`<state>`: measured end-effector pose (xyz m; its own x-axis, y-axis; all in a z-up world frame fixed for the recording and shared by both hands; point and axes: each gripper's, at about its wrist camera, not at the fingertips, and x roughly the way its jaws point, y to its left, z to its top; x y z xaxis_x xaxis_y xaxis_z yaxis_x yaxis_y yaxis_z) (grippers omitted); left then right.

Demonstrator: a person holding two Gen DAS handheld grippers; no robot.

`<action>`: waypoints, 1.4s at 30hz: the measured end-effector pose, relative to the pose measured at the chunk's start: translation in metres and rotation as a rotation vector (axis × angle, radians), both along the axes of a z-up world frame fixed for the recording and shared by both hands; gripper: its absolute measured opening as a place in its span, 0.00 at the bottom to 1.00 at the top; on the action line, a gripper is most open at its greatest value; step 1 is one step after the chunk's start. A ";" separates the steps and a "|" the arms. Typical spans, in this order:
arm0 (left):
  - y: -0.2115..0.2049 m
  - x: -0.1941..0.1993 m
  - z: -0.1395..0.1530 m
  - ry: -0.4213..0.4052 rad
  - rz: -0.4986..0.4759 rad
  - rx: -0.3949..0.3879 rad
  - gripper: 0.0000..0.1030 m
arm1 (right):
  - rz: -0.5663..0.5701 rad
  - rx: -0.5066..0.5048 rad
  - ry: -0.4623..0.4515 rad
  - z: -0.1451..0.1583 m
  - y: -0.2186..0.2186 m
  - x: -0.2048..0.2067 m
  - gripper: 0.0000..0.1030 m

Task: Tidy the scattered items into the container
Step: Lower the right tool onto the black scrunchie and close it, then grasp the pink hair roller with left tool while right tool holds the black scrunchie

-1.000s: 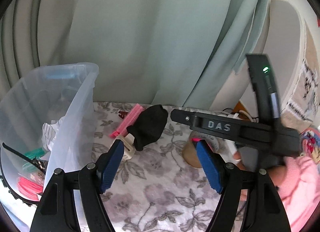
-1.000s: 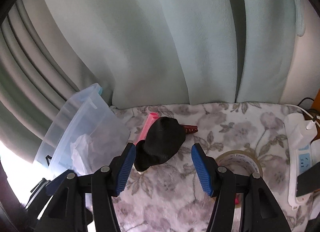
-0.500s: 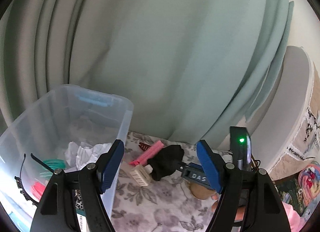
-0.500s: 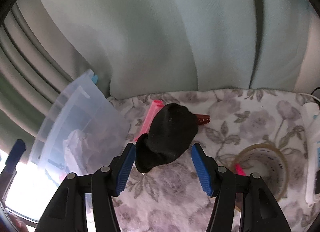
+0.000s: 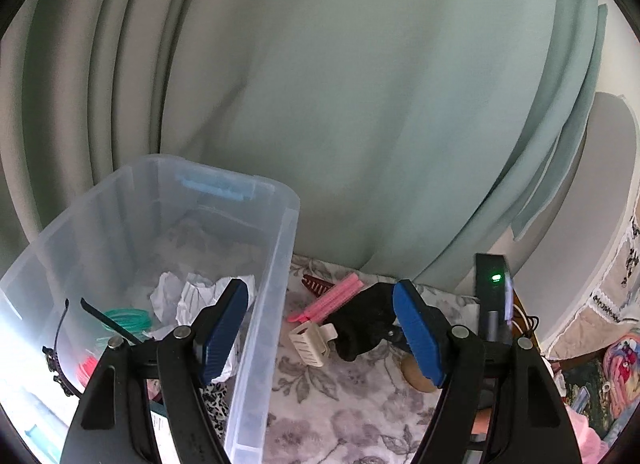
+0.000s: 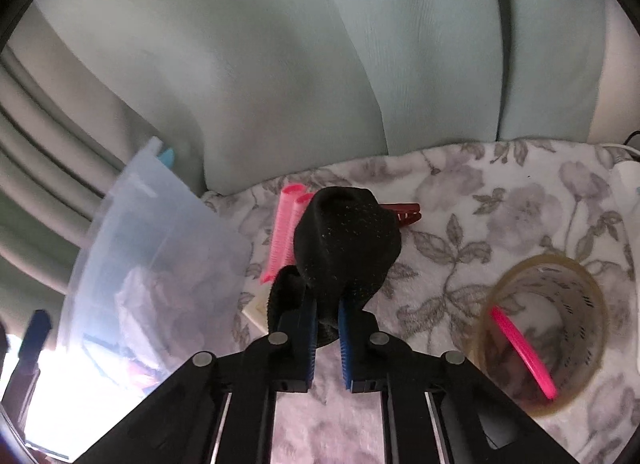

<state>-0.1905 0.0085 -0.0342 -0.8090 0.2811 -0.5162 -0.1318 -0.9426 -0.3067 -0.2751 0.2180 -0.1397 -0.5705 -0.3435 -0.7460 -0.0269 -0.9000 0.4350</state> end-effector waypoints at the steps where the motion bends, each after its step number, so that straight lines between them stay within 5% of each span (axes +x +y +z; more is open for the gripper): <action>1: 0.002 0.001 0.001 0.003 -0.006 -0.002 0.74 | 0.002 -0.001 0.008 0.004 0.002 0.005 0.10; 15: 0.053 0.011 -0.010 -0.039 -0.148 -0.005 0.74 | -0.042 -0.044 0.008 0.028 0.038 0.091 0.10; 33: 0.114 0.012 -0.101 -0.270 -0.314 -0.109 0.74 | -0.140 -0.061 -0.107 -0.007 0.091 0.148 0.07; 37: 0.123 0.007 -0.121 -0.302 -0.332 -0.141 0.74 | -0.182 -0.065 -0.124 -0.015 0.101 0.148 0.11; 42: 0.135 -0.001 -0.134 -0.320 -0.349 -0.179 0.74 | -0.218 -0.112 -0.144 -0.022 0.109 0.146 0.42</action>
<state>-0.1916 0.1434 -0.1682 -0.4754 0.3914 -0.7879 -0.3744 -0.9005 -0.2214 -0.1288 0.3269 -0.1621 -0.5312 -0.3092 -0.7888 -0.2831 -0.8127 0.5092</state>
